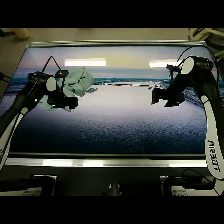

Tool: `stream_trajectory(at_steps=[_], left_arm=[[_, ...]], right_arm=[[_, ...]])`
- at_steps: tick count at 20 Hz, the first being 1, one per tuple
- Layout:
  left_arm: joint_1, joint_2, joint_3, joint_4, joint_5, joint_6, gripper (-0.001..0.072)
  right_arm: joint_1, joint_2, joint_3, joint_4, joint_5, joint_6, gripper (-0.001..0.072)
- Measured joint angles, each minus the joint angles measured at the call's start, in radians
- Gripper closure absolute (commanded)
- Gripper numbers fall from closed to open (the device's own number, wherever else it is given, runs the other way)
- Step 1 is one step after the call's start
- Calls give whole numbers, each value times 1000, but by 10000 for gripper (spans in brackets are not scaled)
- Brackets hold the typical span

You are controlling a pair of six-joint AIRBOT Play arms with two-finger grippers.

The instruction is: Fold the shirts.

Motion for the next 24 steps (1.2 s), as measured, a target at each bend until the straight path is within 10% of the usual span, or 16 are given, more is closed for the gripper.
stream_trajectory(at_steps=[24], left_arm=[[1, -52, -4, 7, 157, -34, 148]], right_arm=[[0, 0, 0, 2, -182, 0, 84]])
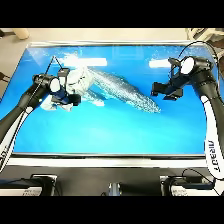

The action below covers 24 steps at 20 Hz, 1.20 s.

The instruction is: Fold the shirts.

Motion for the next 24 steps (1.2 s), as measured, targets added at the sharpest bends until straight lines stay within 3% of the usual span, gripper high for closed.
stream_trajectory(at_steps=[1, 6, 12, 13, 14, 15, 18, 24], left_arm=[[5, -14, 0, 13, 16, -3, -13], [141, -60, 0, 72, 39, -109, -13], [307, -108, -39, -105, 142, -187, -13], [315, -126, -43, -121, 156, -193, 10], [321, -142, -46, -139, 171, -201, 272], [324, -154, -48, -153, 184, -205, 675], [325, -167, -42, -211, 234, -203, 681], [180, 40, 82, -305, 310, 85, 680]], right_arm=[[0, 0, 0, 0, -13, 0, 83], [0, -1, 0, -3, -37, 0, 84], [0, -1, 0, -5, -31, 0, 84], [0, -1, 0, -5, -29, 0, 85], [0, -1, 0, -5, -27, 0, 86], [0, -1, 0, -5, -24, 0, 86], [0, 1, 0, -8, -3, 0, 86], [0, 129, 21, -140, -62, 10, 85]])
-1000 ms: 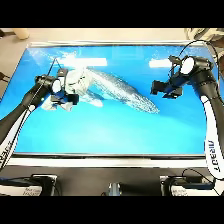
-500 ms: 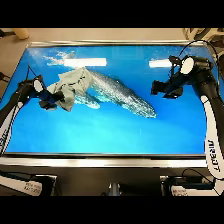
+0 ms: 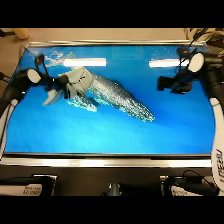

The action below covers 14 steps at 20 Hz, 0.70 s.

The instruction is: Fold the shirts.

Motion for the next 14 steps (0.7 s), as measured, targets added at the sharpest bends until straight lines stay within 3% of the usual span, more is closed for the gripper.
stream_trajectory(at_steps=[4, 8, 13, 14], left_arm=[[-214, 203, 31, -17, 41, 89, 680], [-465, 246, -27, -18, 87, 105, 680], [-672, 101, -151, -19, 177, -37, 679], [-691, 70, -161, -29, 183, -60, 621]], right_arm=[[0, 191, 6, -183, -100, 52, 82], [0, 378, 7, -328, -138, 120, 82], [0, 494, 7, -380, -81, 177, 83], [0, 493, 6, -379, -45, 181, 83]])
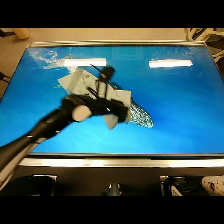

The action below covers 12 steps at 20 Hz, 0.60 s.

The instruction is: Fold the shirts.

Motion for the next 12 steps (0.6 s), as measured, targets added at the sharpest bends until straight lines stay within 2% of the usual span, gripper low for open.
stream_trajectory(at_steps=[2, 4, 6, 12], left_arm=[[-23, -43, -11, -44, 11, -27, -13], [-18, -58, -10, -79, 2, -30, -9], [29, -50, 18, -88, -59, 11, -9], [383, -27, 104, 53, -319, 93, -8]], right_arm=[[0, -23, -4, 13, 71, 0, 83], [0, -68, -21, 51, 126, -15, 84], [0, -125, -51, 108, 161, -39, 85], [0, -294, -213, 423, 179, -124, 87]])
